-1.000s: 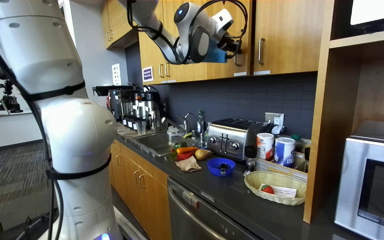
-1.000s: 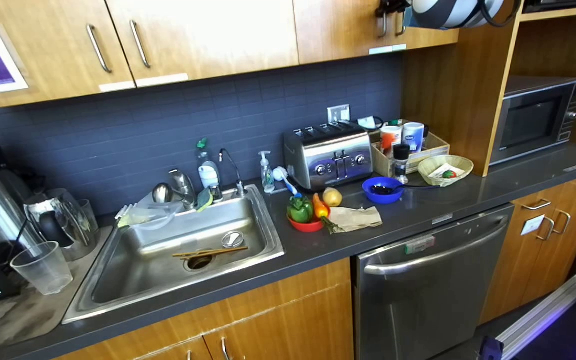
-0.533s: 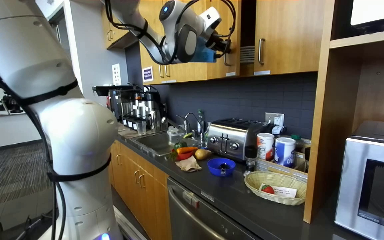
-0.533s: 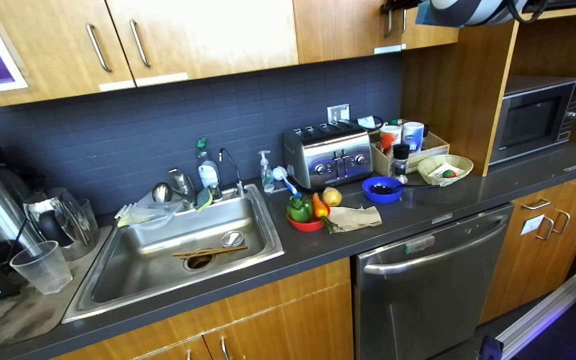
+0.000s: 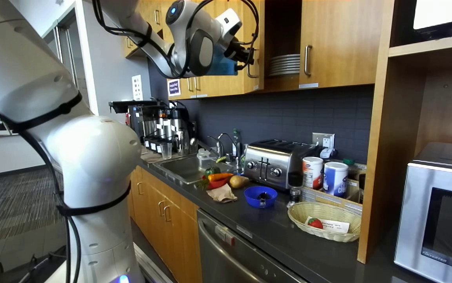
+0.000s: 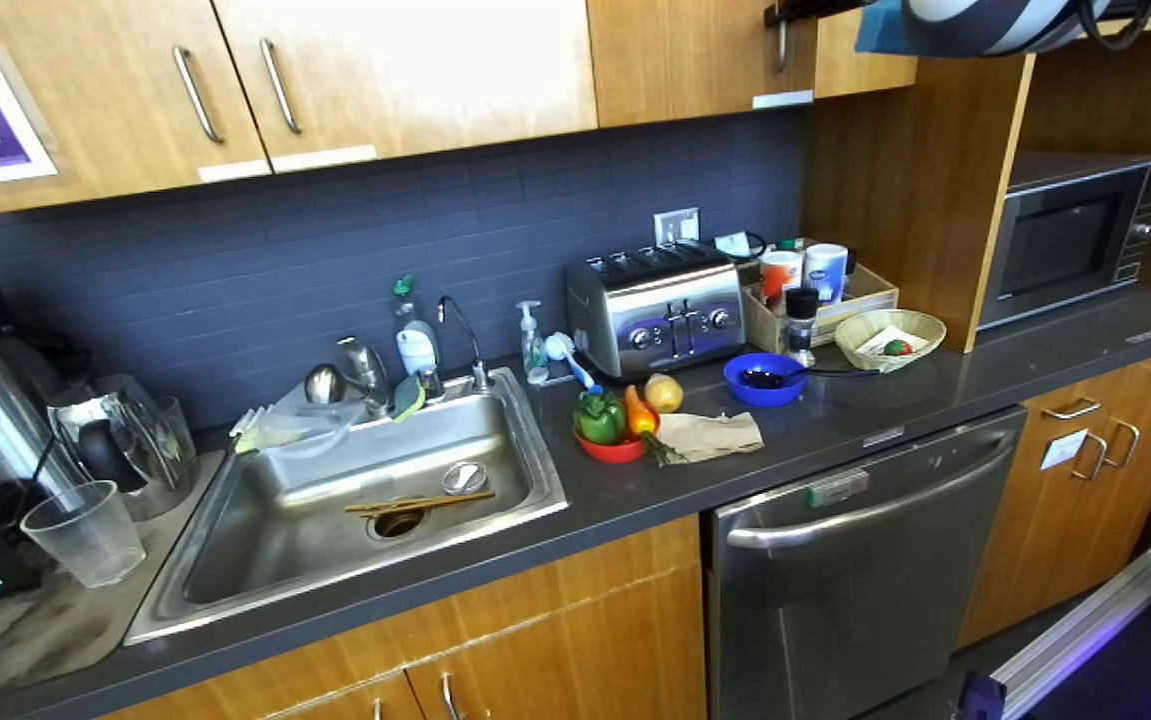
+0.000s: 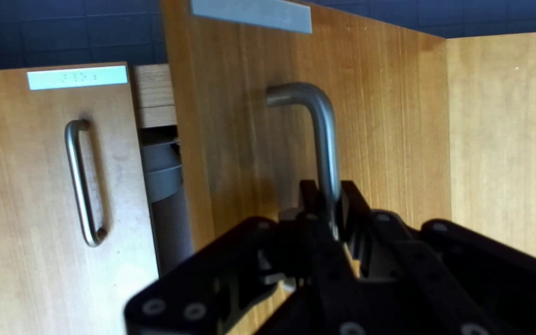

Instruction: Open the top left cabinet door

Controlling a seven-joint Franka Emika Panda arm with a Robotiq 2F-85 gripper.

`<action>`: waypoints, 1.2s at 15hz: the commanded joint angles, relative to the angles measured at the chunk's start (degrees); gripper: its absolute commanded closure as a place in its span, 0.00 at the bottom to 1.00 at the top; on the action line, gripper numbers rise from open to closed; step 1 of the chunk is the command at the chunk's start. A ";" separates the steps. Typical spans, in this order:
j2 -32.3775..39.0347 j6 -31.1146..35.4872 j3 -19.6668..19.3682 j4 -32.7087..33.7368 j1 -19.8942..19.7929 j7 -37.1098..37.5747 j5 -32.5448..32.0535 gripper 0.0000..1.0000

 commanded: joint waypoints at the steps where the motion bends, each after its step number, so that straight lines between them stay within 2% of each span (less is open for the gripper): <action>1: -4.01 -0.13 0.28 -4.99 0.99 0.26 -0.74 0.96; 11: -6.33 -0.13 -1.12 -9.23 2.99 0.32 -1.21 0.96; 13: -4.41 -0.14 -1.28 -7.63 3.34 0.36 -1.30 0.96; 14: -4.16 0.22 -1.07 -7.59 3.31 0.49 -1.16 0.88; 15: -4.07 0.23 -1.16 -7.59 3.50 0.45 -1.21 0.72; 16: -3.99 0.21 -1.29 -7.58 3.77 0.47 -1.26 0.98; 18: -3.85 0.20 -1.44 -7.58 4.10 0.48 -1.30 1.00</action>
